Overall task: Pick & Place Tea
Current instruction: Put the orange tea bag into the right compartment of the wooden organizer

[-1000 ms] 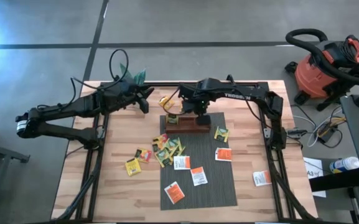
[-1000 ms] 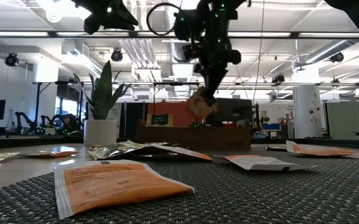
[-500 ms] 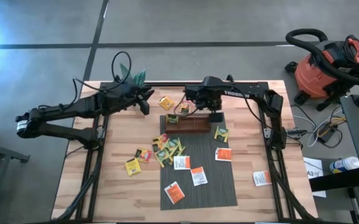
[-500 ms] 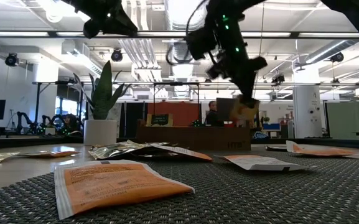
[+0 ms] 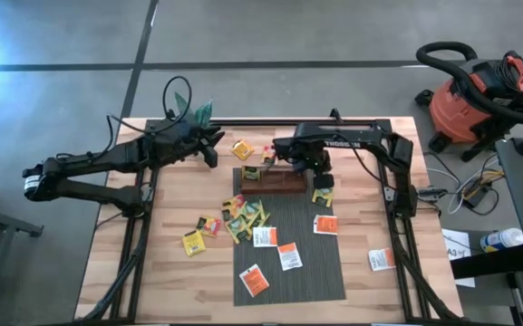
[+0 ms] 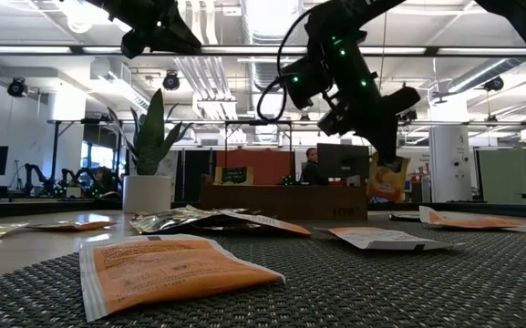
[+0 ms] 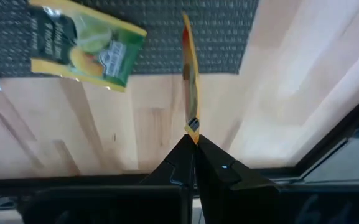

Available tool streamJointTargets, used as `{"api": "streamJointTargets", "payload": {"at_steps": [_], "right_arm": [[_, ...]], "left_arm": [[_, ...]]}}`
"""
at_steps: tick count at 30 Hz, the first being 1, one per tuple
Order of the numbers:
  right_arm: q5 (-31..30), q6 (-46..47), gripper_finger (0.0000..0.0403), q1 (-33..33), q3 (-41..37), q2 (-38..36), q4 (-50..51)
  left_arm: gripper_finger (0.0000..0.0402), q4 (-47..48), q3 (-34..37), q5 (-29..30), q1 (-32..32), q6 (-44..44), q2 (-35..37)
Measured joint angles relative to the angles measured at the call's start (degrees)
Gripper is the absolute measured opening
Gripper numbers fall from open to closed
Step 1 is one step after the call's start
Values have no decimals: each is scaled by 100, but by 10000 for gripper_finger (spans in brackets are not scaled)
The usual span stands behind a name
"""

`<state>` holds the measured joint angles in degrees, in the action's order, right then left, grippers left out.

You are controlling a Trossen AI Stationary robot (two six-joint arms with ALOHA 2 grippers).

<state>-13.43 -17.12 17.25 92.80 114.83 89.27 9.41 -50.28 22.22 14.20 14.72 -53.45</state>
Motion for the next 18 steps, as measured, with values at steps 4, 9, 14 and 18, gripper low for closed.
{"api": "streamJointTargets", "payload": {"at_steps": [4, 9, 14, 18], "right_arm": [[-9, -78, 9, -123, 164, 0, -306], [-20, -232, 9, -215, 369, 31, -566], [16, -170, 9, -211, 569, 35, -581], [30, -105, 9, -213, 732, 35, -571]], "left_arm": [[96, 0, 0, 0, 0, -1, 0], [96, 0, 0, 0, 0, -46, 0], [96, 0, 0, 0, 0, -50, 0], [96, 0, 0, 0, 1, -52, 0]]}}
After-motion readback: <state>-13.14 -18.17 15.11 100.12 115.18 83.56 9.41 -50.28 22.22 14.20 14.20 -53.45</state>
